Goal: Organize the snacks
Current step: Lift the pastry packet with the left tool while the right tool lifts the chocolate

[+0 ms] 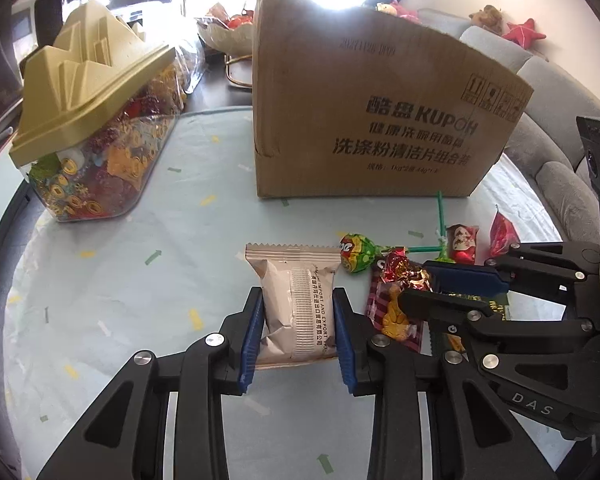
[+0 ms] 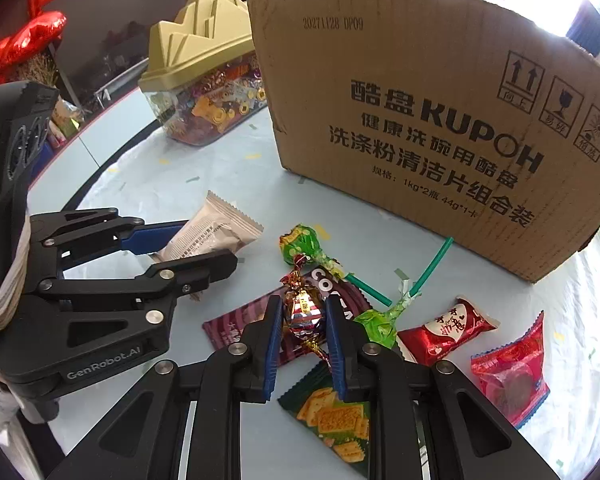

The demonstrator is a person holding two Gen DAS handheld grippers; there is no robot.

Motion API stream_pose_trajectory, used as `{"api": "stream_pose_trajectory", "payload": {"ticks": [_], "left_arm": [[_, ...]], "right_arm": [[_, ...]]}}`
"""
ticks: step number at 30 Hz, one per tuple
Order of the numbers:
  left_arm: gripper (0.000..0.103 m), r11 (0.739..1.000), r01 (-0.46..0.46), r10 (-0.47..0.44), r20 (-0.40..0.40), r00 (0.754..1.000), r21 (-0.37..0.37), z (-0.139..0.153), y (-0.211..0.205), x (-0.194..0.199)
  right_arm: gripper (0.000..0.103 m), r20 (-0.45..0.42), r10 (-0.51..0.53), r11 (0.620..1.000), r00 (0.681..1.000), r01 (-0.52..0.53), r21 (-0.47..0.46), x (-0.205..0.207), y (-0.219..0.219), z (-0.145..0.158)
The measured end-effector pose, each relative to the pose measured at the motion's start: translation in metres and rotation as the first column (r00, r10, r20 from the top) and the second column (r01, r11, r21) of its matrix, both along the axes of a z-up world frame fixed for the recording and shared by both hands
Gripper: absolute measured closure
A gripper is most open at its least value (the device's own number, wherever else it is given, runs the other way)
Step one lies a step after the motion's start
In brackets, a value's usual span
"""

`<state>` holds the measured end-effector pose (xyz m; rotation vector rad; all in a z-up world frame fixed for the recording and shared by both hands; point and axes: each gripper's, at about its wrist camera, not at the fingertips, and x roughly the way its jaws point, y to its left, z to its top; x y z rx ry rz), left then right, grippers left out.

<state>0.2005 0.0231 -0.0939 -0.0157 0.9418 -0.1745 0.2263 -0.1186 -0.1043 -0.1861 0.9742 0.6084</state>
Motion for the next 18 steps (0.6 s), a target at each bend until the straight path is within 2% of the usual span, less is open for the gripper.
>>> {"api": "stream_pose_trajectory", "payload": {"ticks": [12, 18], "left_arm": [[0.070, 1.000, 0.004, 0.000, 0.106, 0.994, -0.030, 0.047, -0.005, -0.028], [0.070, 0.999, 0.019, -0.013, 0.196, 0.981, -0.029, 0.081, -0.011, -0.037]], "right_arm": [[0.081, 0.057, -0.032, 0.998, 0.998, 0.029, 0.051, -0.022, -0.019, 0.038], [0.080, 0.132, -0.073, 0.995, 0.989, 0.063, 0.075, -0.033, -0.032, 0.070]]}}
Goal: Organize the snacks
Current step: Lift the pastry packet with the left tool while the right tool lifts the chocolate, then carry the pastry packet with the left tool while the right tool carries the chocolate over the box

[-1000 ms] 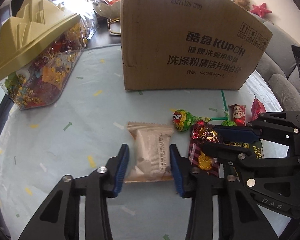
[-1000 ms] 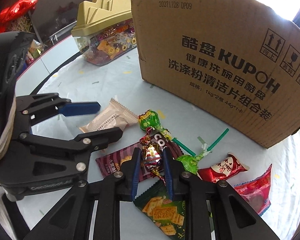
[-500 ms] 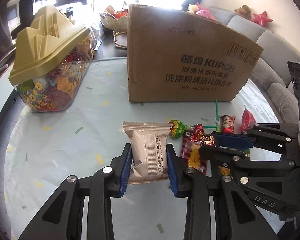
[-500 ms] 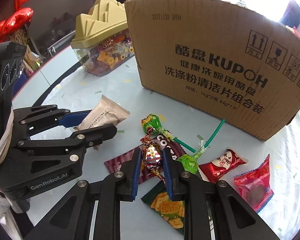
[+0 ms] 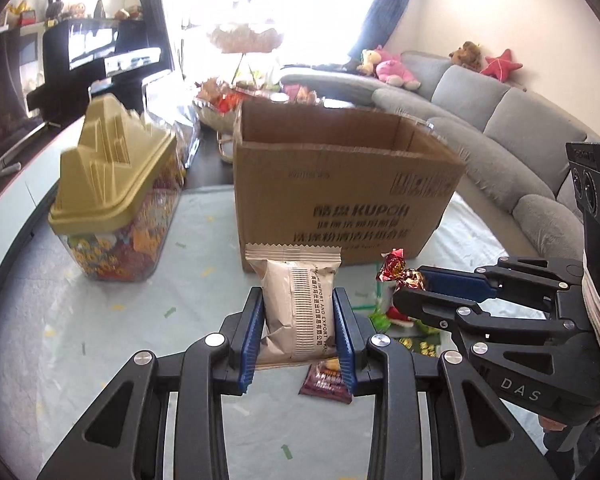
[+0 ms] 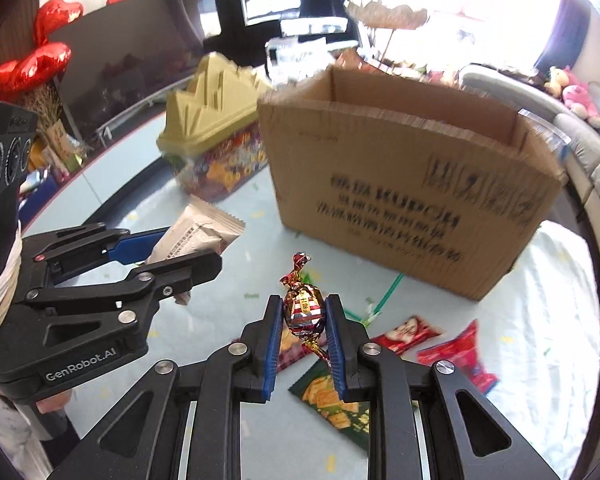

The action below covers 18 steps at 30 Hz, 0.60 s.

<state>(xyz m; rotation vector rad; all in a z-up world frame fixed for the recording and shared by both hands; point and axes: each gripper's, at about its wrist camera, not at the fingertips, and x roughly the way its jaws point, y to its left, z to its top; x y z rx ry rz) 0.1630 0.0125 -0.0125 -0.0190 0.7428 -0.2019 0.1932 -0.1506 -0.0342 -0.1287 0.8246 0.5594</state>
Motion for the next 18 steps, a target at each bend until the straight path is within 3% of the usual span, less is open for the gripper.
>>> {"api": "stream_pose_trajectory", "payload": {"ticks": [8, 18], "left_arm": [[0.070, 1.000, 0.011, -0.011, 0.105, 0.994, -0.003, 0.040, -0.006, -0.002], [0.070, 1.000, 0.016, -0.013, 0.177, 0.984, -0.019, 0.076, -0.012, 0.007]], "right_arm": [[0.080, 0.088, -0.041, 0.998, 0.995, 0.037, 0.048, -0.007, -0.010, 0.041], [0.080, 0.190, -0.078, 0.994, 0.979, 0.061, 0.095, -0.007, -0.018, 0.085]]}}
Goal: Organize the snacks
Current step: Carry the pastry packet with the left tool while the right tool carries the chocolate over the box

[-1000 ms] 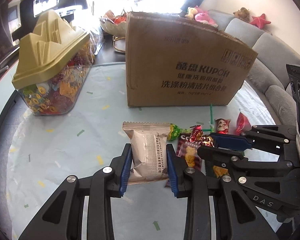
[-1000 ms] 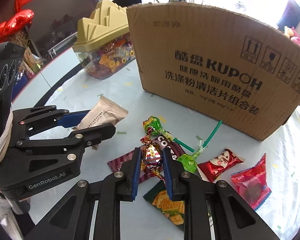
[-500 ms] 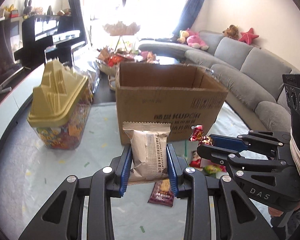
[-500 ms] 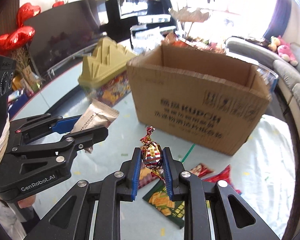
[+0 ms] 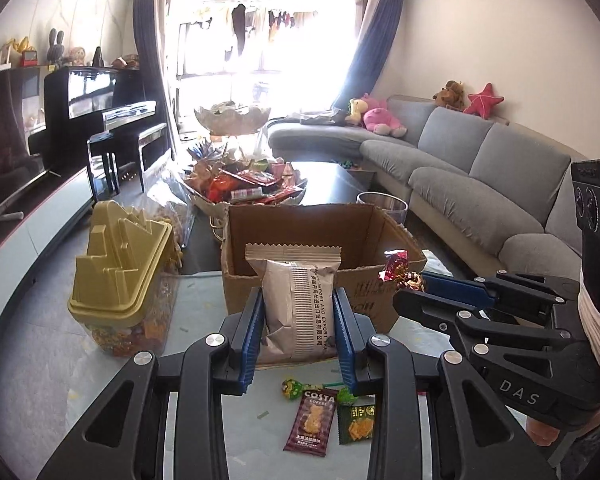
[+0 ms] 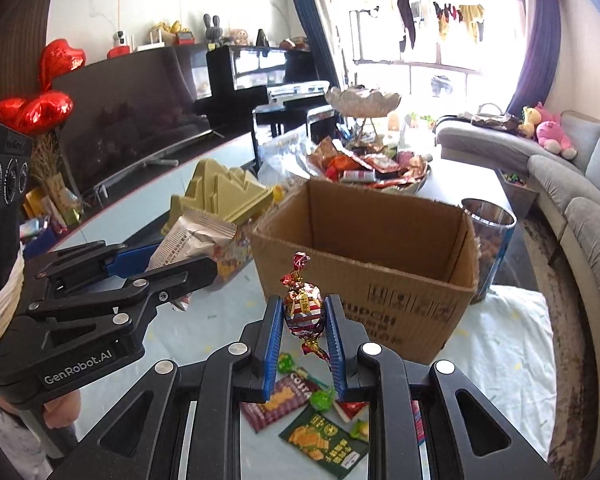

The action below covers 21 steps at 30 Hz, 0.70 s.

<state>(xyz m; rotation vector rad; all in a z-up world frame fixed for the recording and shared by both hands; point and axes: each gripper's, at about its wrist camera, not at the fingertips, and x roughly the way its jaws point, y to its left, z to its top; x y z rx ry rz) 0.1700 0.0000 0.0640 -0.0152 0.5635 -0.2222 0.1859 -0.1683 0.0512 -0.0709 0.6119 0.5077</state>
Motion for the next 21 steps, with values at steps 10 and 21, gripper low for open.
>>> {"api": "stream_pose_trajectory", "payload": {"ticks": [10, 21], "left_arm": [[0.070, 1.000, -0.010, 0.010, 0.022, 1.000, -0.010, 0.020, -0.005, 0.025], [0.070, 1.000, -0.022, 0.022, -0.016, 1.000, -0.016, 0.018, -0.010, 0.068]], "right_arm": [[0.080, 0.052, -0.047, 0.999, 0.998, 0.046, 0.021, 0.018, -0.007, 0.020], [0.080, 0.028, -0.106, 0.994, 0.994, 0.105, 0.042, 0.058, -0.017, 0.016]]}}
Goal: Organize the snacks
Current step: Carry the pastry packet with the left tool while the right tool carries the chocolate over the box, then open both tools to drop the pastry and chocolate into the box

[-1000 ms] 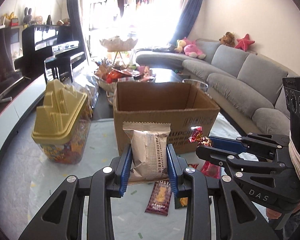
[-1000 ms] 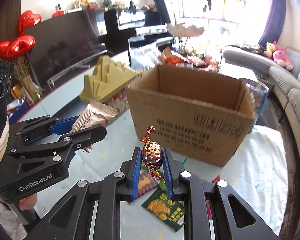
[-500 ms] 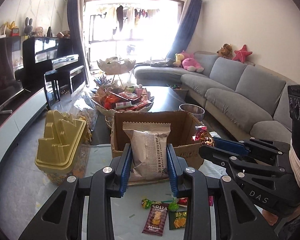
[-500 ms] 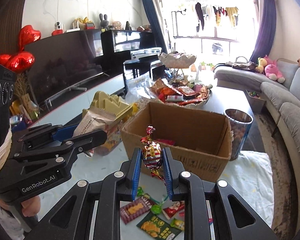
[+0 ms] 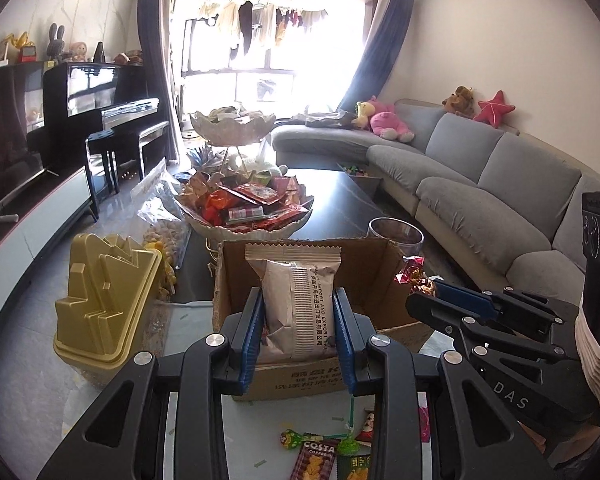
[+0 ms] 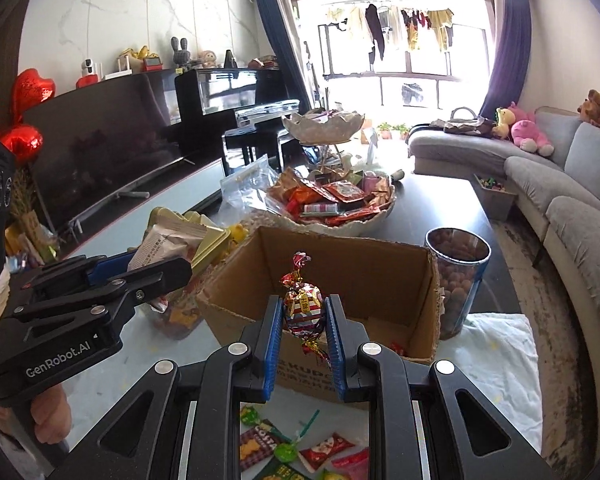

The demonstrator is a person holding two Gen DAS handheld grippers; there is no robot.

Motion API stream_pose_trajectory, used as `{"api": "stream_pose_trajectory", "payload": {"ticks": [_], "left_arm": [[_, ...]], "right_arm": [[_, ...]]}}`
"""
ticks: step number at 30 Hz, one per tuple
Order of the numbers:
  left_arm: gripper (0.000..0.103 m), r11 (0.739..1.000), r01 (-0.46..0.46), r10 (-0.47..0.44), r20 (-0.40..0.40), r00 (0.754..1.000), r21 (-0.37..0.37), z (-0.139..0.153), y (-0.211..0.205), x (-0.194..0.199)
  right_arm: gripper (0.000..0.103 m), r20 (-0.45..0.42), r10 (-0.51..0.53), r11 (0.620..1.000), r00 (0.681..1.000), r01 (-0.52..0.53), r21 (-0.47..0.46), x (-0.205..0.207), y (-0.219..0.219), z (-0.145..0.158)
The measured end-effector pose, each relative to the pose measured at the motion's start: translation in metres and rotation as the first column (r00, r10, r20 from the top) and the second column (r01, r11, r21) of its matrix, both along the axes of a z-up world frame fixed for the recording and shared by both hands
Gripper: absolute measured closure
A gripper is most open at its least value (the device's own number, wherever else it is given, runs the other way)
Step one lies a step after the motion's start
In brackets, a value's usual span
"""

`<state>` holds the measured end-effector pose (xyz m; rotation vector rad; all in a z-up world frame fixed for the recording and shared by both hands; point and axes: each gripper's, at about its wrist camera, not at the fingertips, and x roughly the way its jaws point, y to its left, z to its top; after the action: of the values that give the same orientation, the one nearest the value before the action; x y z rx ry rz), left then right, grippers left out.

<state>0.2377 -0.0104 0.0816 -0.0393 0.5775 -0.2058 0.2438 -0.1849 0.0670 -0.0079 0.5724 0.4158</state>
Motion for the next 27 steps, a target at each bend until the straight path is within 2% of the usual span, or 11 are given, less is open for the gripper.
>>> {"api": "stream_pose_trajectory", "payload": {"ticks": [10, 19, 20, 22, 23, 24, 27], "left_arm": [[0.070, 1.000, 0.001, -0.002, -0.068, 0.998, -0.015, -0.014, -0.010, 0.039], [0.068, 1.000, -0.012, 0.012, -0.107, 0.994, 0.000, -0.026, -0.014, 0.065], [0.065, 1.000, -0.020, 0.021, -0.103, 0.995, 0.009, -0.026, -0.014, 0.066], [0.047, 0.999, -0.040, 0.042, -0.093, 0.995, 0.022, -0.027, -0.013, 0.062], [0.037, 0.998, -0.051, 0.053, -0.088, 0.995, 0.024, -0.027, -0.011, 0.060], [0.036, 0.998, -0.059, 0.061, -0.080, 0.995, 0.024, -0.026, -0.010, 0.056], [0.033, 0.997, -0.063, 0.066, -0.067, 0.996, 0.045, -0.024, -0.008, 0.044]], "right_arm": [[0.080, -0.028, -0.022, 1.000, 0.999, 0.022, -0.004, 0.031, -0.003, -0.013], [0.080, -0.053, -0.034, 0.999, 0.998, 0.032, -0.036, 0.052, -0.001, -0.023], [0.080, -0.054, -0.036, 0.999, 0.998, 0.034, -0.040, 0.054, 0.000, -0.024], [0.079, -0.054, -0.048, 0.998, 0.997, 0.045, -0.050, 0.057, 0.000, -0.026], [0.070, -0.055, -0.062, 0.997, 0.997, 0.059, -0.059, 0.058, -0.001, -0.027], [0.059, -0.058, -0.074, 0.996, 0.996, 0.071, -0.060, 0.058, -0.003, -0.027], [0.056, -0.052, -0.103, 0.994, 0.993, 0.101, -0.048, 0.055, -0.010, -0.028]]}}
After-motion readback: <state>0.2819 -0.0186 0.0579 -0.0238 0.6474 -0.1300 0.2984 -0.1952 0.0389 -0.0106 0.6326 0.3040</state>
